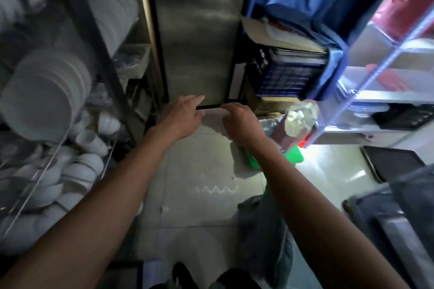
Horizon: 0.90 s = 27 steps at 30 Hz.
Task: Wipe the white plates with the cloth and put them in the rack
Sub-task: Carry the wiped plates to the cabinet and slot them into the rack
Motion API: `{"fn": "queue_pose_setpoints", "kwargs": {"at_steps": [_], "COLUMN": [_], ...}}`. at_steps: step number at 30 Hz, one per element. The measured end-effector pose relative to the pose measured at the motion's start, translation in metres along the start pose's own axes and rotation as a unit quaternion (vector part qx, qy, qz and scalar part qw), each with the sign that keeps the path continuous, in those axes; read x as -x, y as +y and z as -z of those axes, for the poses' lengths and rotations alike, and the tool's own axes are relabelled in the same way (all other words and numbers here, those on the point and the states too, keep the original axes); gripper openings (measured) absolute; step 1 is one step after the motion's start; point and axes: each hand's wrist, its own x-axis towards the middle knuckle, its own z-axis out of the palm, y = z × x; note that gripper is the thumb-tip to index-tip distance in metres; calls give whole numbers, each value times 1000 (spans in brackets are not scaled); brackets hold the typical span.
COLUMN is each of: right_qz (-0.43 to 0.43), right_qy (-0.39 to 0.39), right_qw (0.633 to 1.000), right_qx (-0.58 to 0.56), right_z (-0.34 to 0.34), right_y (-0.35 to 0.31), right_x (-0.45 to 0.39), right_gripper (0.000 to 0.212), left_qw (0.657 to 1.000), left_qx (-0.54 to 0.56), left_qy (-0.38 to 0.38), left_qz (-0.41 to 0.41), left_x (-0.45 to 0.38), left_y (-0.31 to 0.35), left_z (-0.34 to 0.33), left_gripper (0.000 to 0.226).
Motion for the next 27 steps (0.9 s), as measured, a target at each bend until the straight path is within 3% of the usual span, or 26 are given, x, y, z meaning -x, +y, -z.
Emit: {"fn": "queue_pose_setpoints", "kwargs": {"at_steps": [7, 13, 27], "right_qz": [-133, -230, -438], "right_qy": [67, 107, 187], "right_qw": [989, 967, 880], "right_qx": [-6, 13, 10], "right_z": [84, 134, 217], "right_y": [93, 170, 258], "right_x": [128, 286, 590], "right_gripper": [36, 41, 34], "left_qw": [987, 961, 867], "left_qx": [-9, -35, -26], "left_qy": [-41, -109, -183], "left_qz": [-155, -250, -464], "left_x": [7, 86, 260], "left_y": [148, 299, 559], "left_z": [-51, -103, -214], "left_gripper": [54, 42, 50]}}
